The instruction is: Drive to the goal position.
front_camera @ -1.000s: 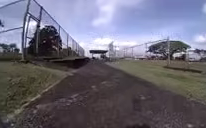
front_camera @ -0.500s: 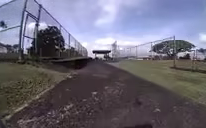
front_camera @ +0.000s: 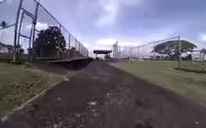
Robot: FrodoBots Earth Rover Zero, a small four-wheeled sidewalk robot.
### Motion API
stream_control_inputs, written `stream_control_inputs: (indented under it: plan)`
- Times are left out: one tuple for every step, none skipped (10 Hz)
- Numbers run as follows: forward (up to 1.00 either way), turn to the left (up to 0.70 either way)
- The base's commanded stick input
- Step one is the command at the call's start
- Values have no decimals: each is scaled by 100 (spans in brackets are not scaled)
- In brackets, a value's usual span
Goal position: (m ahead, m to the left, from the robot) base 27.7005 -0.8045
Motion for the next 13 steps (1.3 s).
stream_control_inputs:
  plan:
    - [85,0]
    - [85,0]
    - [85,0]
    - [85,0]
    - [85,0]
    - [85,0]
    - [85,0]
    - [85,0]
    - [85,0]
    - [85,0]
    - [85,0]
    - [85,0]
    - [85,0]
